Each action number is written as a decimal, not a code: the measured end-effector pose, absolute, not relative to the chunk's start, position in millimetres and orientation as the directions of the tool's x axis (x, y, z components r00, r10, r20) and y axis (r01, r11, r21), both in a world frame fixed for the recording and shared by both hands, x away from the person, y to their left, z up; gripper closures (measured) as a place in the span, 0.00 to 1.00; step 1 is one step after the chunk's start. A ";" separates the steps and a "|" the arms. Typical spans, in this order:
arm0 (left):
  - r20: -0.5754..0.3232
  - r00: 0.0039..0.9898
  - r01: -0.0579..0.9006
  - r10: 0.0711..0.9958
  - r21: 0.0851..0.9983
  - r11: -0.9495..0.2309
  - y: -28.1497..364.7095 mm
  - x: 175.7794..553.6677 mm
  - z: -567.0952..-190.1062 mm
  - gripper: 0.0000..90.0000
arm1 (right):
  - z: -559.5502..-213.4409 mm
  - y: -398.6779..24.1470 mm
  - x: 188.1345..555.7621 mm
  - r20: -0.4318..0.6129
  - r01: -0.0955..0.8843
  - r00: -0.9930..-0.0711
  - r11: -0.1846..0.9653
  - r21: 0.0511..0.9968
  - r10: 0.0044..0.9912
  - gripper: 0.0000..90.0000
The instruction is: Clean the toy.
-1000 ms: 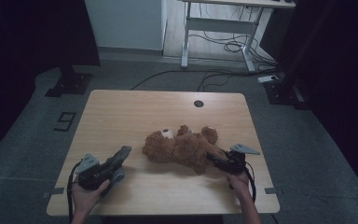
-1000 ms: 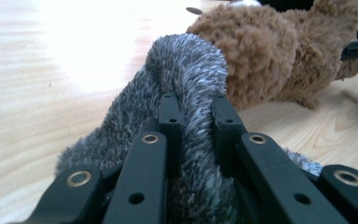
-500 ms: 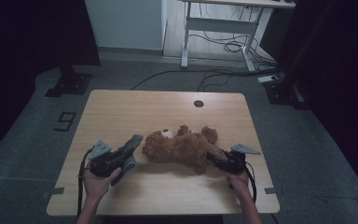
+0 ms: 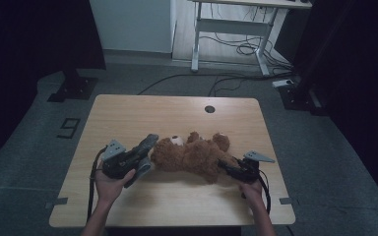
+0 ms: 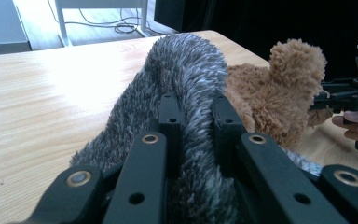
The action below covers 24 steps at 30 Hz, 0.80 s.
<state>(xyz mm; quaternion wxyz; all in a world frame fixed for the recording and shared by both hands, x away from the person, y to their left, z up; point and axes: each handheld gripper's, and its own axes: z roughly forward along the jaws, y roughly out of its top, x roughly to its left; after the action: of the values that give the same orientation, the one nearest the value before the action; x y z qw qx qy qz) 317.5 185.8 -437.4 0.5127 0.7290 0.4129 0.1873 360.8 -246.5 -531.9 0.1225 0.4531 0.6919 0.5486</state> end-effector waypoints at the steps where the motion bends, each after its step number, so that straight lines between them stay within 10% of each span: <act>1: -0.152 0.587 0.413 0.795 0.901 -0.133 185.2 318.8 -438.5 0.86 | -531.8 -246.5 361.2 0.328 0.494 -0.560 -0.011 0.870 0.761 0.50; 24: -0.100 0.675 0.420 0.731 0.867 -0.269 89.7 352.6 -451.9 0.86 | -534.0 -247.8 364.5 0.334 0.491 -0.575 -0.011 0.871 0.747 0.52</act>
<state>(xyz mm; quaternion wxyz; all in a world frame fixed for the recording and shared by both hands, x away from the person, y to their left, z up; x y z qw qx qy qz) 352.6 89.7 -451.9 0.4789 0.7799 0.3688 0.1624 364.5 -247.8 -534.0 0.1155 0.4462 0.6938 0.5535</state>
